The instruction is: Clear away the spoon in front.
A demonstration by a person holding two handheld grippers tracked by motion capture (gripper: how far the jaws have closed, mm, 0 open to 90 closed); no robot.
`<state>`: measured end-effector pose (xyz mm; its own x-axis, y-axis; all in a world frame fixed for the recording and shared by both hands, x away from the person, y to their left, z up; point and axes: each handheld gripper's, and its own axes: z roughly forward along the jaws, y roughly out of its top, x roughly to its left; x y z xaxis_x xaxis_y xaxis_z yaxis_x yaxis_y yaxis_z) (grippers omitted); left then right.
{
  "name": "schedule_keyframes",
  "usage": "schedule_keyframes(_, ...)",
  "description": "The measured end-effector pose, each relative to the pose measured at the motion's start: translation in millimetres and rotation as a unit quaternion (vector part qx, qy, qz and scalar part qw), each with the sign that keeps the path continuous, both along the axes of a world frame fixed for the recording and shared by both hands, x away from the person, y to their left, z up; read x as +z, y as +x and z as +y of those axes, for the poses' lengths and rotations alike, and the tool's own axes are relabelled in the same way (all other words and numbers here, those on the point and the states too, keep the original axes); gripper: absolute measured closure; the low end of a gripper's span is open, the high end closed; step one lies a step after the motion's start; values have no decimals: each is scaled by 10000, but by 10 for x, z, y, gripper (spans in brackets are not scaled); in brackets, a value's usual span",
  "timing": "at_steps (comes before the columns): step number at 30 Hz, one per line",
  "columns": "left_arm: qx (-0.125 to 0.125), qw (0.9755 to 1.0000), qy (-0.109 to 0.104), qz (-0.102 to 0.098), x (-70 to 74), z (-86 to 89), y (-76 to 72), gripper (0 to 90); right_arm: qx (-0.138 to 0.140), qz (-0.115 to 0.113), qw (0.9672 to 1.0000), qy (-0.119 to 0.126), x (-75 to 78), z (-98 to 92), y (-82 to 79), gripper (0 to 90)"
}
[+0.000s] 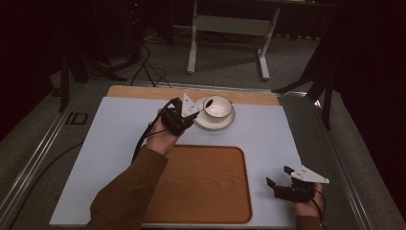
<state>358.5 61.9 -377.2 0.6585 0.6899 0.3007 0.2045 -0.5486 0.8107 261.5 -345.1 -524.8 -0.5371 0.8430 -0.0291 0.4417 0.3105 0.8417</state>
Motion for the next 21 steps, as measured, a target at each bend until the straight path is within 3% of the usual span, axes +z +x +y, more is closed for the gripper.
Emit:
schedule_keyframes(8,100,9999,-36,-13,-14,149,-101,888,5,-16,10000,-5,0,0,0,139)
schedule_keyframes(11,113,9999,95,-31,-17,214,-153,888,-1,-20,10000,-2,2,0,-2,139)
schedule_keyframes(21,248,9996,89,-69,-63,370,-291,888,-10,-22,10000,11,5,0,-8,139)
